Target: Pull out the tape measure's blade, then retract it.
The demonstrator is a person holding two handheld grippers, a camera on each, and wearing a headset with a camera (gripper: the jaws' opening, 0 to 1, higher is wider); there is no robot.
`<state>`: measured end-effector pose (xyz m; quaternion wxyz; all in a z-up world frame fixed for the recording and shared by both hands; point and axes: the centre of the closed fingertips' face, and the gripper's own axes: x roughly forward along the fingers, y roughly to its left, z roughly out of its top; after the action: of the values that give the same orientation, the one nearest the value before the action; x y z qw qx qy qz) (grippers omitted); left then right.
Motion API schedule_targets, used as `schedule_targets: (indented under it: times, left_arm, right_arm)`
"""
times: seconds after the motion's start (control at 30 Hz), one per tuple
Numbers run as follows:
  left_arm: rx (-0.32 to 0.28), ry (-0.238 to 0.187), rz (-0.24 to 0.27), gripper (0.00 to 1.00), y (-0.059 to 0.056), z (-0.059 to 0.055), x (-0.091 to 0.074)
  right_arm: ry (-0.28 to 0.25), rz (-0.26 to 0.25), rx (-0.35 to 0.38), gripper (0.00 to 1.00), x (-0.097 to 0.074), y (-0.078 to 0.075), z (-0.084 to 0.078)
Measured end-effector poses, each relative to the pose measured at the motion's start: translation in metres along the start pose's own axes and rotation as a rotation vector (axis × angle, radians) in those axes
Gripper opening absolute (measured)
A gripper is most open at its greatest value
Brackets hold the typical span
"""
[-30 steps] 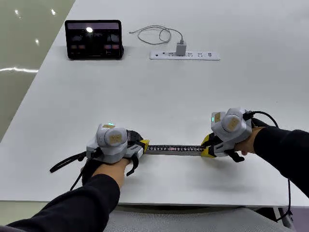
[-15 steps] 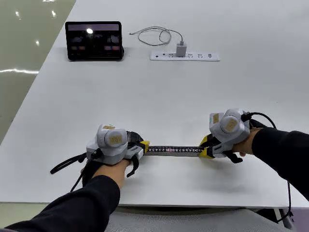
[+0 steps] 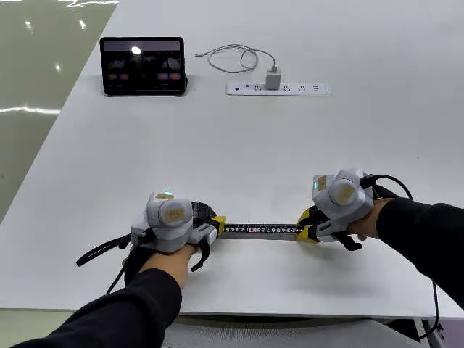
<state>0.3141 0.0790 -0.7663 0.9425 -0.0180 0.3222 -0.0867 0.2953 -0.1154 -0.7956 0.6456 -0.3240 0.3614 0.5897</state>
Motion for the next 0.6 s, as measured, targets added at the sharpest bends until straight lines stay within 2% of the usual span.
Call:
schedule_targets:
  times: [0.27,0.6]
  left_arm:
    - [0.0,0.002,-0.001,0.63,0.0,0.0,0.0]
    - [-0.001,0.002,-0.002,0.63,0.0,-0.001,0.0]
  right_arm:
    - [-0.02,0.004,-0.012,0.11,0.008,0.003,0.015]
    - [-0.026,0.007,-0.012,0.11,0.013,0.004,0.022]
